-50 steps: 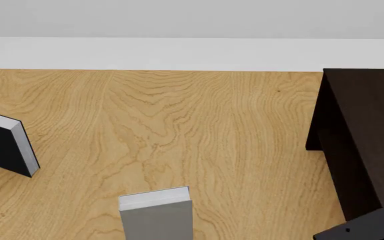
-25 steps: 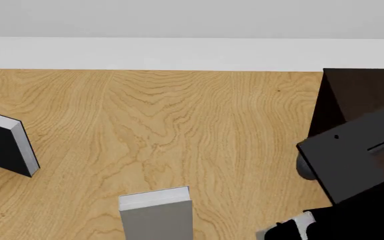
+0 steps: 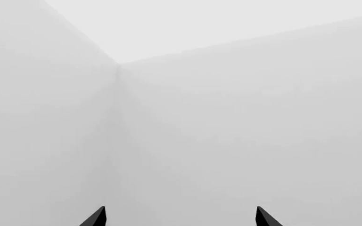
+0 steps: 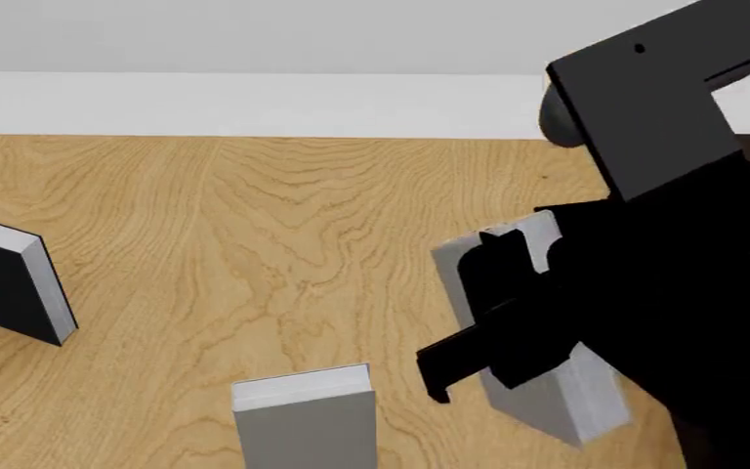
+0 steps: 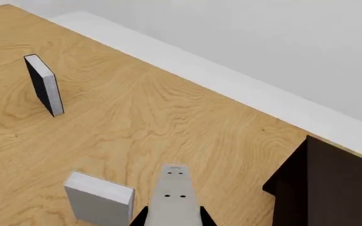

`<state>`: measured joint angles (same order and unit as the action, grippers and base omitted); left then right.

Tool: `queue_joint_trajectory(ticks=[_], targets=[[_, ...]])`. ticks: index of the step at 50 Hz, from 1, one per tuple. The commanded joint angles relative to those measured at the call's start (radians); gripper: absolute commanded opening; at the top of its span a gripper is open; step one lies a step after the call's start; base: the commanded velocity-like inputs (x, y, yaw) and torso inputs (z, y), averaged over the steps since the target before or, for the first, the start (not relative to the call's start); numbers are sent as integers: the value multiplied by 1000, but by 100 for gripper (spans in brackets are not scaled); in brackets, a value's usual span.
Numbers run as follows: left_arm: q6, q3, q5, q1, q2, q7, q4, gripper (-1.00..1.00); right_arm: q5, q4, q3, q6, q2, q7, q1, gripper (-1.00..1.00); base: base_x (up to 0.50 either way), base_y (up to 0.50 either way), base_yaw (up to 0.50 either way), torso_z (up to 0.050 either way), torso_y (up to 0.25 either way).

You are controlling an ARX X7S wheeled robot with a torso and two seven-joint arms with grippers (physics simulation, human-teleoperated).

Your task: Pick up the book on the right and place it on the cabinet shelf.

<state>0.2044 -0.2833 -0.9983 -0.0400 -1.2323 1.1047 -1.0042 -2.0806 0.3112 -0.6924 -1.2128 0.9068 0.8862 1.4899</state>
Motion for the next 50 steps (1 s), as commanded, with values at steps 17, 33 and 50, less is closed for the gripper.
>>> queue_joint_trajectory(ticks=[17, 33, 50], targets=[[-19, -199, -70, 138, -52, 31, -40, 100, 795, -133, -5, 179, -208, -464, 91, -100, 0, 0, 0, 0, 1], [-93, -251, -66, 235, -98, 60, -41, 100, 1255, -449, -241, 432, -384, -646, 157, -100, 0, 0, 0, 0, 1], [-140, -315, -82, 319, -175, 105, -41, 100, 1720, -1108, -503, 935, -652, -717, 148, -100, 0, 0, 0, 0, 1]])
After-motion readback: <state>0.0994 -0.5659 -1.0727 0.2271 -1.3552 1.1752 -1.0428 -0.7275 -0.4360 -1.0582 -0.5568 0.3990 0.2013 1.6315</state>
